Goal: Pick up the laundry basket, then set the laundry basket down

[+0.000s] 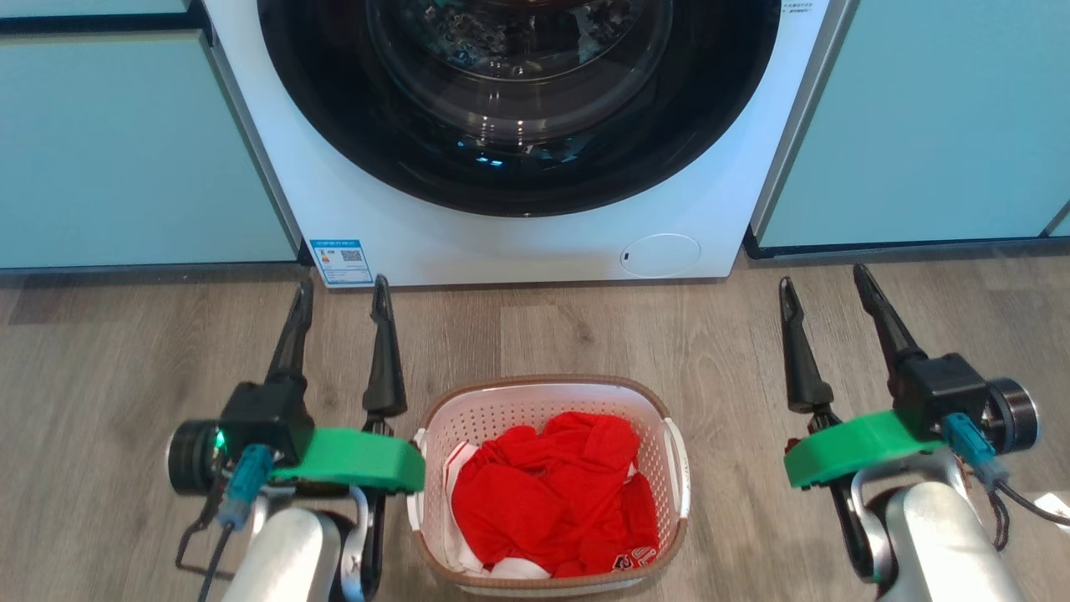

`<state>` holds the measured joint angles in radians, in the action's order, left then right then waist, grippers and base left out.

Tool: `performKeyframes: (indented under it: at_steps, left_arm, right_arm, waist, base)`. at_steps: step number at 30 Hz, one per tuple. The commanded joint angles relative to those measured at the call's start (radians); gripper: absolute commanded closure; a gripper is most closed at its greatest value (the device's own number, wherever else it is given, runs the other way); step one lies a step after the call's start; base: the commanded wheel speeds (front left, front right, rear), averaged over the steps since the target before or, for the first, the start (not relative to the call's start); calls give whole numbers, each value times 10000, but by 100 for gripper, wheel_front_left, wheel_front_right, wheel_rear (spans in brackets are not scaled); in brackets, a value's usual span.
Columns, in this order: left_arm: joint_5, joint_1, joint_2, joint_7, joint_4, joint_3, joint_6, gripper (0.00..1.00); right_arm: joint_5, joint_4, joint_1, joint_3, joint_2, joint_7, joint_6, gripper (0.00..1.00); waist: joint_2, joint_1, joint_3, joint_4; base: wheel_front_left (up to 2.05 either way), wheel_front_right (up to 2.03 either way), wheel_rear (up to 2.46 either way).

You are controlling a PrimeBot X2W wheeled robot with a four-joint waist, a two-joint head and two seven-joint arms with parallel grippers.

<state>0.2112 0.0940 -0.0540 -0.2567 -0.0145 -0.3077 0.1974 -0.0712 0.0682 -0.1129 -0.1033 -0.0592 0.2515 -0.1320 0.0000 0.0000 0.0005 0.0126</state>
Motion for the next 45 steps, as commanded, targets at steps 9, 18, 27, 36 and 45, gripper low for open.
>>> performKeyframes:
  at_steps: [9, 18, 27, 36, 45]
  left_arm:
    - [701, 92, 36, -51, -818, 426, -646, 0]
    - [502, 150, 37, -51, -1848, 334, -853, 0]
    - [566, 160, 37, -51, -1994, 259, -817, 0]
    - [570, 222, 37, -51, -2029, 276, -831, 0]
    - [648, 409, 37, -51, -2602, 212, -881, 0]
  right_arm:
    - [-512, 722, -96, -266, 77, 103, 13, 0]
    - [-810, 1464, -158, -451, 86, 103, 13, 0]
    - [-619, 1532, -187, -493, 88, 103, 13, 0]
    - [-617, 1516, -218, -451, 88, 103, 13, 0]
    - [-554, 1826, -440, -333, 89, 103, 13, 0]
  waist:
    - [0, 0, -92, -35]
    - [0, 0, -148, -80]
    - [0, 0, -133, -71]
    - [0, 0, -8, -41]
    - [0, 0, 688, -93]
  base:
    - [0, 0, 0]
    - [0, 0, 0]
    - [0, 0, 0]
    - [0, 0, 0]
    - [0, 0, 0]
